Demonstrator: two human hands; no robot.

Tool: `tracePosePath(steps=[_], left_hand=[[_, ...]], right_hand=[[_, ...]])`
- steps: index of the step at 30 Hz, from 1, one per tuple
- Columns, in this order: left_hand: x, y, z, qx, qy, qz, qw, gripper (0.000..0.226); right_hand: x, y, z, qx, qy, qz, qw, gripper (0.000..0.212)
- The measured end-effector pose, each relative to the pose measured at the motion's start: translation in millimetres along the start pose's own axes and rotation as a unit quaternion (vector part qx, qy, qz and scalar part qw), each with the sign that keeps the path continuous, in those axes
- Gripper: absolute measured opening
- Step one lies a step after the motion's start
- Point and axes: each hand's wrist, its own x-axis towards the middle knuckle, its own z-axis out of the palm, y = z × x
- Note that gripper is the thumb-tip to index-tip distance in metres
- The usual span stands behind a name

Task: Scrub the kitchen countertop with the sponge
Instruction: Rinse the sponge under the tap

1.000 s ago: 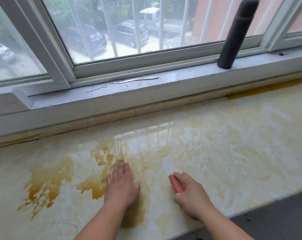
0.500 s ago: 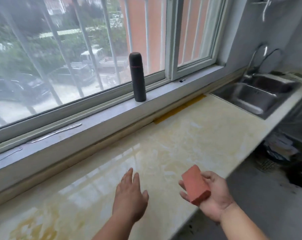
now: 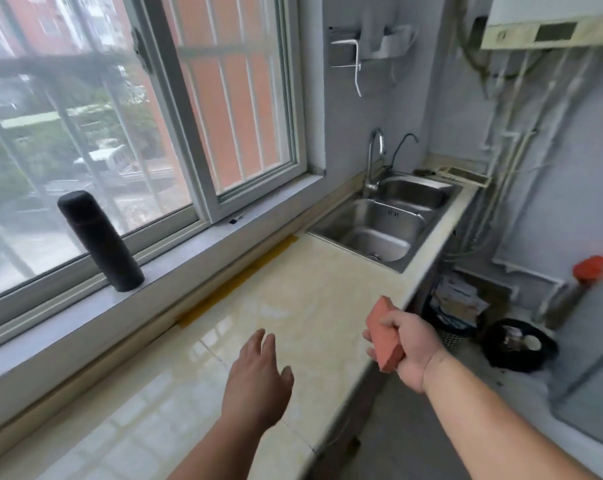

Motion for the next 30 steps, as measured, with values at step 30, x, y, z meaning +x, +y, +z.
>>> tracePosePath(steps=[30], left_hand=[[395, 223, 74, -0.187, 0.019, 0.015, 0.982, 0.080]], right_hand=[[342, -264, -46, -0.220, 0.010, -0.044, 0.974, 0.028]])
